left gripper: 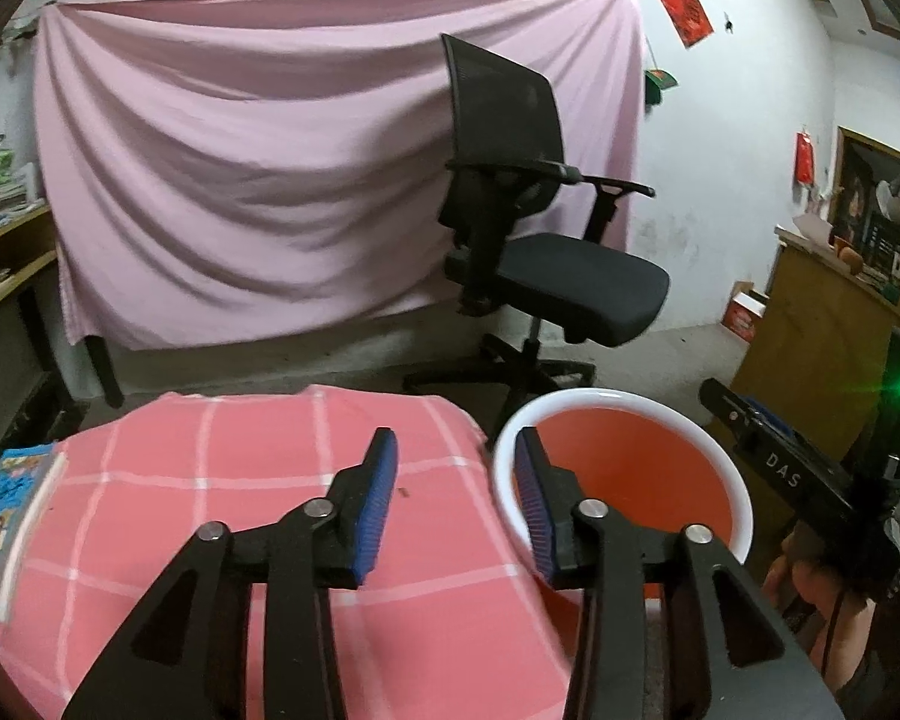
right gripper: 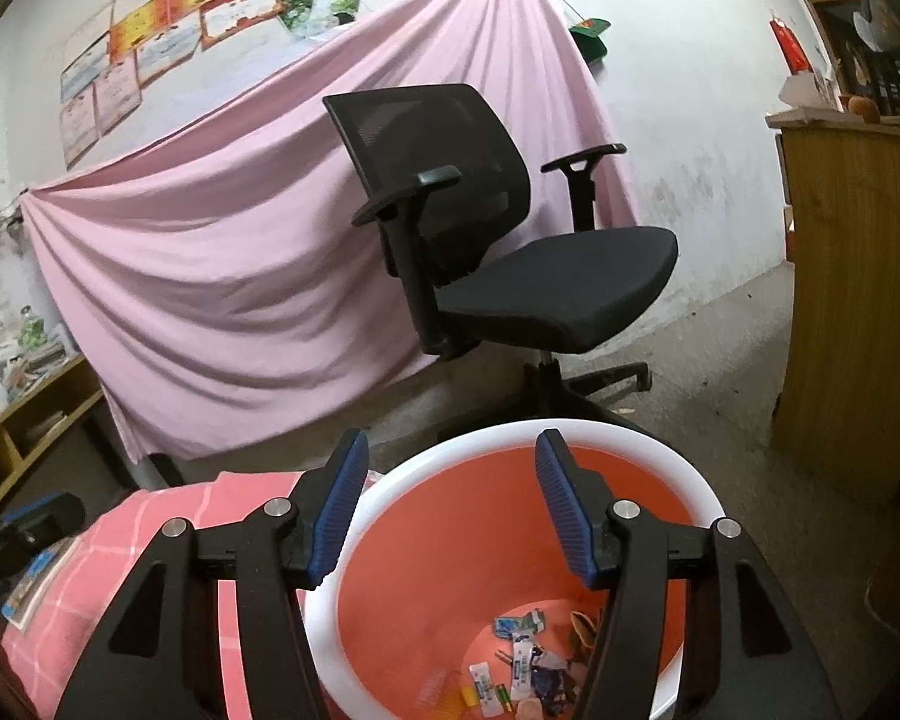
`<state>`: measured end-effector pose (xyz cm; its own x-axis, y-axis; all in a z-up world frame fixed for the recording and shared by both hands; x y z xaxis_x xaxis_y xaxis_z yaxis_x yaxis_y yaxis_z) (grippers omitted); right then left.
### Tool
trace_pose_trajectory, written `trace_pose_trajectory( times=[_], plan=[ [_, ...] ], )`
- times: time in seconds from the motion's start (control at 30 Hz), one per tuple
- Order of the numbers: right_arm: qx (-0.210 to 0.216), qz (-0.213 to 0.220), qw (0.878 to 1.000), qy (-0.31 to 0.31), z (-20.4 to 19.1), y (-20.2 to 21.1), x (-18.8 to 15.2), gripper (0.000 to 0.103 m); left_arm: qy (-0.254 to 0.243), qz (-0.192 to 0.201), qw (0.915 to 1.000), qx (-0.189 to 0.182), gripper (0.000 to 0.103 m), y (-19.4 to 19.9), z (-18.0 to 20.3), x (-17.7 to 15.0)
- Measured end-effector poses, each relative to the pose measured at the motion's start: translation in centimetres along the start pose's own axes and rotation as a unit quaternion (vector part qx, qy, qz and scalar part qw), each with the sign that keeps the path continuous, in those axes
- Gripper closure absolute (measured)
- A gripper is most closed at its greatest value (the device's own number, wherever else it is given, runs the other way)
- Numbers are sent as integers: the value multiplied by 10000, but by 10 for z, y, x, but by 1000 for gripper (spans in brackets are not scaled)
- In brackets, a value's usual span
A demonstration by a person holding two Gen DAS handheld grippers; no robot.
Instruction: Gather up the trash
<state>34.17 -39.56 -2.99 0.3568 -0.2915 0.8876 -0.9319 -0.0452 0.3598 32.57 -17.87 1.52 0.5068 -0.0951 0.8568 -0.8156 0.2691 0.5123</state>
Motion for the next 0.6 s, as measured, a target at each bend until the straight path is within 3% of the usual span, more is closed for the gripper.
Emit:
trace_pose_trajectory(
  times=[0.27,0.37,0.6],
  plan=[
    [112,352,9992,124,-20,22,-1,29,205,222,9991,295,52,30,-26,-3],
    [171,490,9984,207,-30,30,-2,27,285,330,9984,370,48,42,-36,-5],
    [404,1037,9934,282,-49,61,-4,13,471,499,9964,506,45,68,-57,-15]
  ],
)
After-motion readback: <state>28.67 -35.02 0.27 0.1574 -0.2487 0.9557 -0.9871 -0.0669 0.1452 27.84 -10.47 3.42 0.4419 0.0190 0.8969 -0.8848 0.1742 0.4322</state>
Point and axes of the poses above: each gripper's, at about its wrist camera, not at the fingertips, and y roughly against the way its jaws point, z to its right, x to its top, the point moved 5 cm from there along -y, roughly the way its jaws point, and after that the axes turned 1 degree about -y, right-handed, at the moved point
